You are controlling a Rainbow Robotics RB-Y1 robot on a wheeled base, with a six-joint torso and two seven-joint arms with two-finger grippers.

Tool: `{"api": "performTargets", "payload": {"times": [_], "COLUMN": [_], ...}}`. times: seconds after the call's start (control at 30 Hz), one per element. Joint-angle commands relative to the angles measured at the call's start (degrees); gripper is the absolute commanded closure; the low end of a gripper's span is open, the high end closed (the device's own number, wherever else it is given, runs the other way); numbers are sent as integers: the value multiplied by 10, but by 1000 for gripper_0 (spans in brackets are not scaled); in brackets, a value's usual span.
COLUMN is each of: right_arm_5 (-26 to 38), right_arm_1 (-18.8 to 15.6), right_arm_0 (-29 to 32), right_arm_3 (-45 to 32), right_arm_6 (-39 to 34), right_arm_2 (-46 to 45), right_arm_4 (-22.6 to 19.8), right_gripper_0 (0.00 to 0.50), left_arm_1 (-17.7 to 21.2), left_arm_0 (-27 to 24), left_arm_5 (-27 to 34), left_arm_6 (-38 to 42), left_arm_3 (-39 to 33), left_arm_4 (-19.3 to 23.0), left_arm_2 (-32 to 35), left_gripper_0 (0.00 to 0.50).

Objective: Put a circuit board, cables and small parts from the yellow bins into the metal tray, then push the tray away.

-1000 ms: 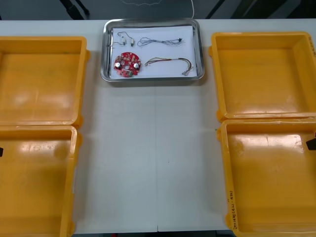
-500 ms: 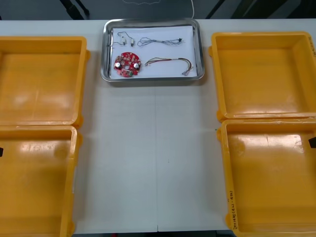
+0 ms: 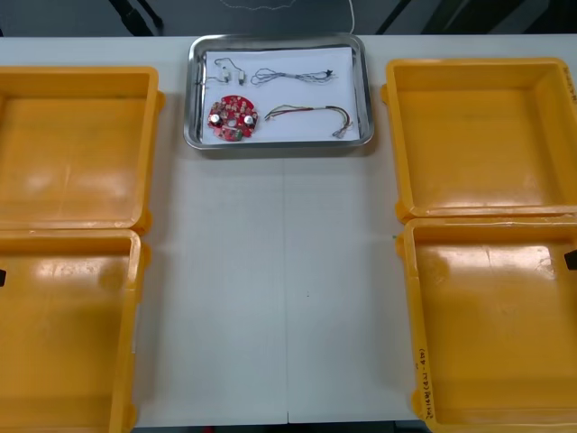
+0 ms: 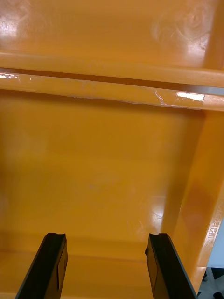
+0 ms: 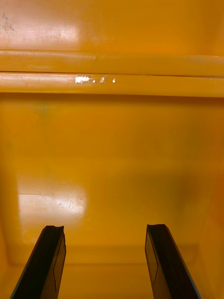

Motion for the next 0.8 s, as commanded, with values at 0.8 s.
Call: {"api": "performTargets", "payload": {"times": [0.8], "right_arm_5": [-4], "right_arm_1": [4], "right_arm_0": [10], "right_arm_3": [-2], "right_arm_6": [-20], "right_arm_2": [-19], "right_arm_4": [5], "right_gripper_0": [0], "left_arm_1": [25], "left_arm_0": [10], "left_arm_5": [3], "left_arm_6": [-54], "left_arm_3": [-15], "left_arm_4": [3], "left_arm_2": [12], "left_gripper_0": [0]}}
